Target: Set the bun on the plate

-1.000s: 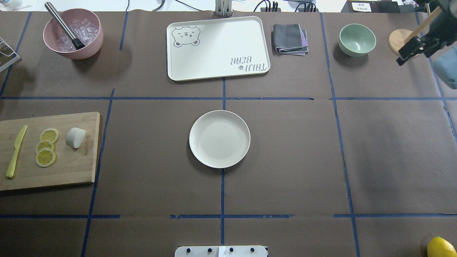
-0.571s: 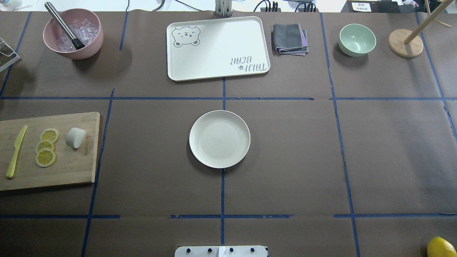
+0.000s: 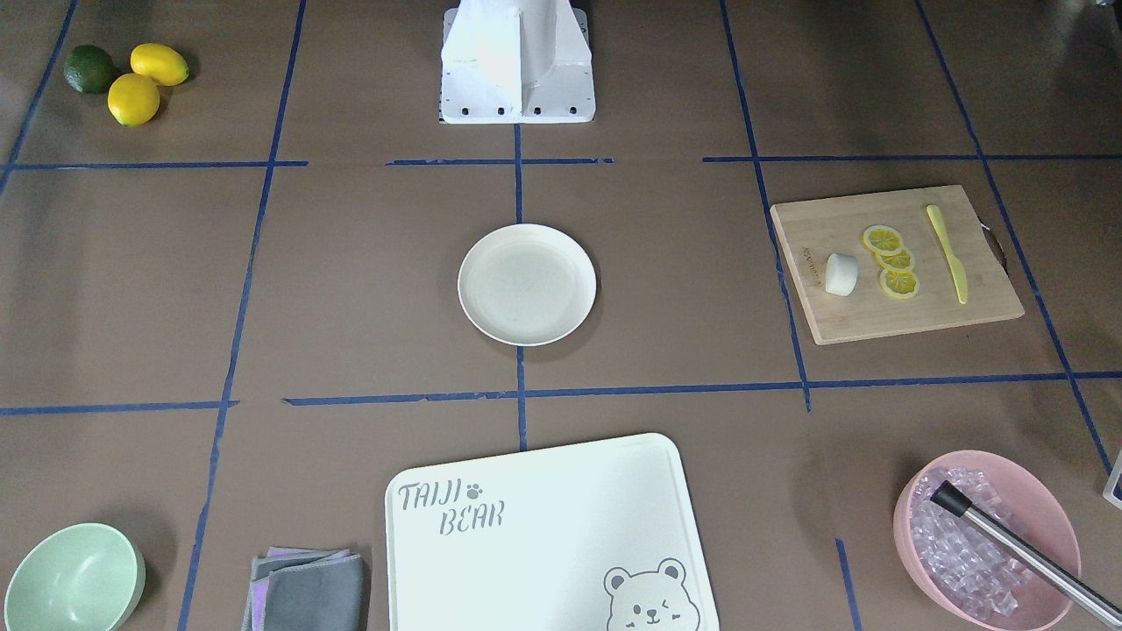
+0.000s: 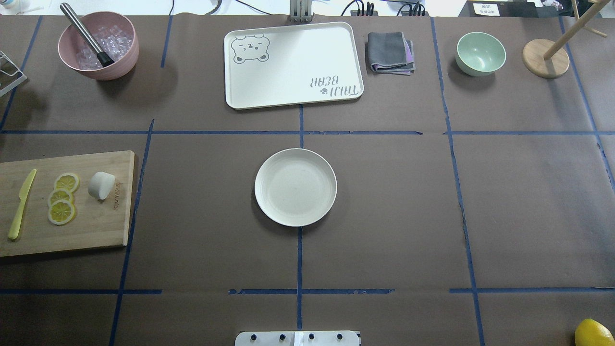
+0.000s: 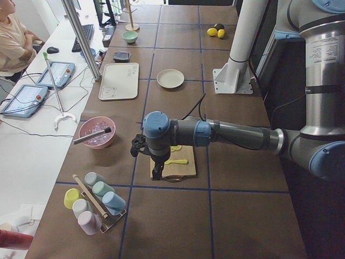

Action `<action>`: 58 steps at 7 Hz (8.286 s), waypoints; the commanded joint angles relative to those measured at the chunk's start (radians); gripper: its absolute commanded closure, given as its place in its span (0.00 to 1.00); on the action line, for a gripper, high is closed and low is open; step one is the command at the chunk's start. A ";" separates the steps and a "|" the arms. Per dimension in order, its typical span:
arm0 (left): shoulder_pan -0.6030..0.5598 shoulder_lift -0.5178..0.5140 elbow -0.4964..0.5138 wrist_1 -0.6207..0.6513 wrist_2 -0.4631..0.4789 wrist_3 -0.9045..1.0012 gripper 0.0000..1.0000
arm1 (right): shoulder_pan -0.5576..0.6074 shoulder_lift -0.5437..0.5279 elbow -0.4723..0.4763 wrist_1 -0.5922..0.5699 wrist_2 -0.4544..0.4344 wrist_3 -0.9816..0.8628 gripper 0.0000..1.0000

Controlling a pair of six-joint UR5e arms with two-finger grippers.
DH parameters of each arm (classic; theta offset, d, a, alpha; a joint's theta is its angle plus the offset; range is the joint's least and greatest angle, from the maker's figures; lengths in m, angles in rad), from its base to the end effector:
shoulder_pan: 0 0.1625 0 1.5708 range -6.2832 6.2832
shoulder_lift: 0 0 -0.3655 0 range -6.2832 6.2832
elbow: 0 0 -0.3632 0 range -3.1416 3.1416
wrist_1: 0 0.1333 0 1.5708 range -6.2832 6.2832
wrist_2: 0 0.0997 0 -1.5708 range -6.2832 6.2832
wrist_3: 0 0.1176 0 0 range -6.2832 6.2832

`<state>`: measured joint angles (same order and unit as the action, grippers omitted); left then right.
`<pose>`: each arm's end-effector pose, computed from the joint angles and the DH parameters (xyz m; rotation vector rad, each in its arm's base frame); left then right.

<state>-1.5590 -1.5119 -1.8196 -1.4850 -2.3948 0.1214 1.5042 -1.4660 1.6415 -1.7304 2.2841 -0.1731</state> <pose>-0.0418 -0.4431 0.5279 0.1433 0.8176 0.1684 0.0232 -0.4996 0.5499 0.0533 -0.7132 -0.2351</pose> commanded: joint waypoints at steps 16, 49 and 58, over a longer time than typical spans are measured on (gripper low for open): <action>0.729 -0.178 0.129 -0.431 0.240 -0.758 0.41 | 0.001 -0.016 0.008 0.000 0.002 0.010 0.00; 0.037 0.046 0.155 -0.178 0.037 -0.115 0.00 | 0.001 -0.031 0.009 0.000 0.015 0.009 0.00; -0.004 0.056 0.191 -0.184 0.039 -0.120 0.00 | -0.001 -0.031 0.006 0.000 0.020 0.007 0.00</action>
<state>-1.5631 -1.4558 -1.6280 -1.6692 -2.3563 -0.0008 1.5033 -1.4962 1.6461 -1.7303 2.3040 -0.1657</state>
